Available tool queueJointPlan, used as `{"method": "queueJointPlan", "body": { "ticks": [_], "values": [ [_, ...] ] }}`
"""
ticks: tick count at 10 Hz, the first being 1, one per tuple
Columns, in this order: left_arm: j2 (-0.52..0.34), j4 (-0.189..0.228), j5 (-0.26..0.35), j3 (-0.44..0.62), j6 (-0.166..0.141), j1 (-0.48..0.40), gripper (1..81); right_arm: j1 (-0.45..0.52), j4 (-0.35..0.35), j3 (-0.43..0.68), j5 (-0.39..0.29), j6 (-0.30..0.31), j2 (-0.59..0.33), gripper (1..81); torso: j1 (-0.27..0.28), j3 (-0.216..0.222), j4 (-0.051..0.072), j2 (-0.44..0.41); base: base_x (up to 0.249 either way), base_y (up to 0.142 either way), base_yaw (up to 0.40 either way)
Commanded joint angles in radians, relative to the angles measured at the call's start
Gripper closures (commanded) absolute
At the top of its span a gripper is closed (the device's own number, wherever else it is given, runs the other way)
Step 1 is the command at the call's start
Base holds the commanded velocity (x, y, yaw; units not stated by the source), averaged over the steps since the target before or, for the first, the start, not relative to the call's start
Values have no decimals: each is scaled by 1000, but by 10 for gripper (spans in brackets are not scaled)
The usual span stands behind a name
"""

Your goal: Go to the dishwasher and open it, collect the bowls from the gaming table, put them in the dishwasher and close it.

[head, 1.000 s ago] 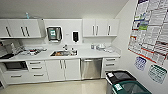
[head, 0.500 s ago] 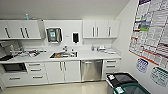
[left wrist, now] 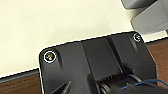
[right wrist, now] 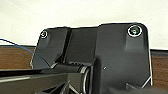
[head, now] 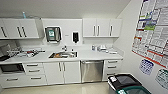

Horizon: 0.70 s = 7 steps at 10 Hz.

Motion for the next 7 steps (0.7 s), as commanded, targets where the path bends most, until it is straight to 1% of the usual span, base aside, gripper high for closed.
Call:
{"method": "queueJointPlan", "body": {
  "ticks": [1, 7],
  "values": [
    [-9, -1, 56, 2, 1, -51, 10, 41, 0, 5, -52, -4, -7, 10, 0, 0, 0, 0, 108, 0, 0],
    [-9, -1, 56, 2, 1, -49, 10, 41, 0, 5, -52, -4, -6, 10, 0, 0, 0, 0, 113, 0, 0]
  ]
}}
